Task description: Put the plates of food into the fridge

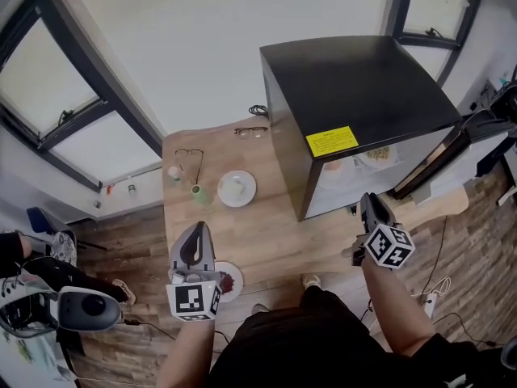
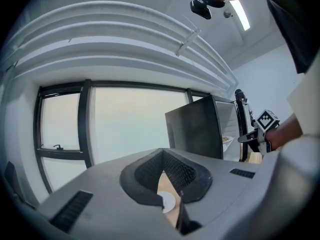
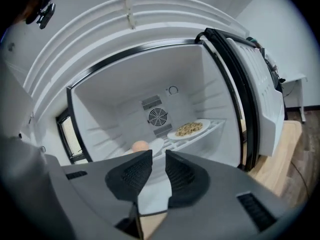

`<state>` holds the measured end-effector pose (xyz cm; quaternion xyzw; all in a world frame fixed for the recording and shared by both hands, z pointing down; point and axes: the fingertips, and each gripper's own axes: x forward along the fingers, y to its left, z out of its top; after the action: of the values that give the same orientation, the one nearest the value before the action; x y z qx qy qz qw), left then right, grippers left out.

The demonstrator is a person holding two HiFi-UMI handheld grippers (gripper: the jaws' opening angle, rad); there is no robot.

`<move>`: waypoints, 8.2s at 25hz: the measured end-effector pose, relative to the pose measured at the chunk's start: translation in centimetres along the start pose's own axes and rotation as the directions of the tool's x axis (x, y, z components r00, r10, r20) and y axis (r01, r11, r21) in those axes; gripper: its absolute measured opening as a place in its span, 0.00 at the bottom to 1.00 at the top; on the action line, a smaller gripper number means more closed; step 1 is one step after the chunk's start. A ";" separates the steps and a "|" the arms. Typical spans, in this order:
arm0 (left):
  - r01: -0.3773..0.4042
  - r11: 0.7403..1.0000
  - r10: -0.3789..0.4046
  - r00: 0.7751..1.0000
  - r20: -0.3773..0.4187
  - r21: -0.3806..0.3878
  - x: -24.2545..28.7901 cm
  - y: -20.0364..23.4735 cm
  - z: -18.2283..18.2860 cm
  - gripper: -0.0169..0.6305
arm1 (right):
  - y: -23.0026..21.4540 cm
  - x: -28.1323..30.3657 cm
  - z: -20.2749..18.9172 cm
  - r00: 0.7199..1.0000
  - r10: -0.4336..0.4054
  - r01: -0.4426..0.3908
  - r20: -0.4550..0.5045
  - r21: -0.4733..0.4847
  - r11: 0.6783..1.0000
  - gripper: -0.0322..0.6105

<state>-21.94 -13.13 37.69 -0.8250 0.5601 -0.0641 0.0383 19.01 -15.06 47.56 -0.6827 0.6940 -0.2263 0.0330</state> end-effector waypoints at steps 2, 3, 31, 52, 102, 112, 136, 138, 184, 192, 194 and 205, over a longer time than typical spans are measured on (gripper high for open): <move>-0.006 1.000 0.006 1.000 -0.002 -0.011 -1.4 1.0 -0.8 0.03 | 2.4 -0.5 -2.0 0.998 0.043 -0.043 -0.042 0.007 0.999 0.20; -0.011 1.000 0.011 1.000 -0.005 -0.021 -2.2 1.4 -1.2 0.03 | 3.7 -0.8 -3.1 0.995 0.072 -0.071 -0.064 0.016 0.997 0.20; -0.108 0.994 0.105 0.990 -0.093 -0.021 -19.3 10.9 -9.2 0.03 | 27.2 -7.9 -33.2 0.753 0.455 -0.377 -0.476 0.255 0.890 0.19; -0.159 0.987 0.163 0.967 -0.197 0.036 -23.6 12.9 -11.6 0.03 | 28.8 -8.0 -45.1 0.658 0.511 -0.125 -0.553 0.589 0.798 0.27; 0.150 0.988 -0.150 0.989 -0.004 0.037 -2.8 -2.0 -2.2 0.03 | 8.7 -6.9 -22.9 0.891 0.389 -0.124 -0.234 0.699 0.704 0.10; 0.199 0.978 -0.199 0.980 -0.007 0.059 2.5 -5.4 -0.7 0.03 | 1.9 -5.7 -19.9 0.934 0.308 -0.086 -0.178 0.727 0.681 0.10; 0.119 0.990 -0.117 0.993 -0.030 0.076 9.9 -9.2 1.7 0.03 | -4.7 2.4 -14.7 0.921 0.342 -0.107 -0.185 0.726 0.680 0.10; 0.100 0.991 -0.098 0.995 -0.028 0.090 10.1 -8.9 1.8 0.03 | -4.8 3.4 -14.5 0.917 0.350 -0.111 -0.189 0.723 0.682 0.10; -0.136 0.986 0.145 0.985 -0.090 0.098 4.2 -3.0 0.1 0.03 | -6.6 13.0 -14.7 0.871 -0.025 0.032 -0.491 0.007 0.999 0.23; -0.108 0.991 0.114 0.991 -0.068 0.082 4.1 -4.5 0.1 0.03 | -5.8 11.0 -12.7 0.897 0.021 -0.048 -0.442 -0.050 0.998 0.23; -0.093 0.993 0.098 0.993 -0.063 0.071 4.6 -5.1 -0.1 0.03 | -5.3 10.3 -11.7 0.909 0.058 -0.092 -0.412 -0.063 0.994 0.23; 0.025 0.999 -0.024 0.999 -0.025 0.042 7.6 -9.2 0.0 0.03 | -2.9 4.3 -6.1 0.922 0.234 -0.279 -0.309 -0.111 0.954 0.11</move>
<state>-10.68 -16.74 39.39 -0.8300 0.5488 -0.0867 0.0482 19.29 -17.46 55.16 -0.5452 0.7901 -0.2644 -0.0927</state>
